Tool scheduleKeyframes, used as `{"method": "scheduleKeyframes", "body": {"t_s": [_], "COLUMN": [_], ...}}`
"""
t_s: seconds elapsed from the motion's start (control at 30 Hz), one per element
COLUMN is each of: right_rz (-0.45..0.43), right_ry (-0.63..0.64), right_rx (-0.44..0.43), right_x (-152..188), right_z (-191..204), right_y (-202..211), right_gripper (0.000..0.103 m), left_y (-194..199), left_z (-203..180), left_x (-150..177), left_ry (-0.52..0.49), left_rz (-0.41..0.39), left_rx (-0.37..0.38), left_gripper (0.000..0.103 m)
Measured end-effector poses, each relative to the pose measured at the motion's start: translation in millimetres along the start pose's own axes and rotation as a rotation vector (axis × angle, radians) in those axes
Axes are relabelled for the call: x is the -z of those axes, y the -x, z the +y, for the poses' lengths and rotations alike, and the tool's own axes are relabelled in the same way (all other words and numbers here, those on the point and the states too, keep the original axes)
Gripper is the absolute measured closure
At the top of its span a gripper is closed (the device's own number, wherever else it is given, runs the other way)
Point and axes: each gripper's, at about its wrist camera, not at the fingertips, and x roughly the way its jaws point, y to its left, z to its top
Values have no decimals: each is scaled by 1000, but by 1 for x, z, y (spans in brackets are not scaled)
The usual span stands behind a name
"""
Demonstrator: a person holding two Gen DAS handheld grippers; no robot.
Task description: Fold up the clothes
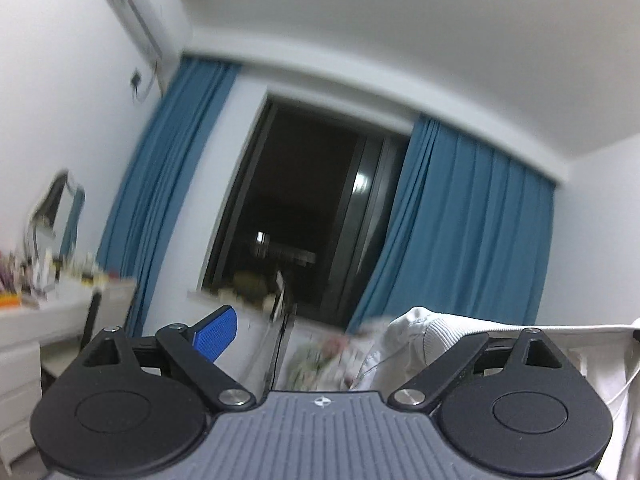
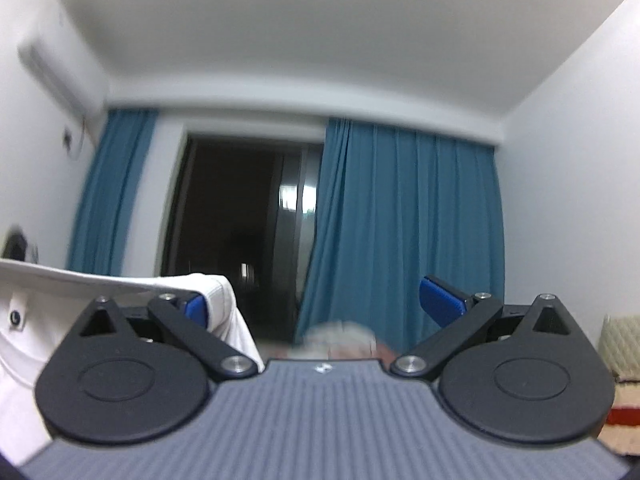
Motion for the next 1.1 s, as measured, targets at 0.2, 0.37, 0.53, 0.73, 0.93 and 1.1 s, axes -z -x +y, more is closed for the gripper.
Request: {"method": "scheduleKeyframes", "body": {"t_s": [0.2, 0.37, 0.53, 0.73, 0.93, 1.1], "right_rz": [243, 344, 513, 810, 1066, 1005], "right_ry": [-16, -39, -32, -34, -75, -122], "right_rx": [36, 104, 115, 24, -178, -267], "right_x": [114, 225, 368, 507, 536, 490], "right_z": [18, 45, 59, 76, 95, 102], "right_y": [-128, -264, -366, -428, -451, -429], "right_gripper": [0, 0, 0, 0, 0, 0], "left_y": [-174, -336, -504, -615, -651, -628], "left_z": [24, 39, 98, 167, 163, 144], "left_x": [104, 206, 334, 481, 501, 455], "left_ry": [31, -2, 33, 46, -120, -159], "left_rz": [165, 258, 438, 735, 958, 959], "left_rx": [-92, -183, -226, -272, -180, -57], "left_gripper": [9, 9, 10, 18, 11, 3]}}
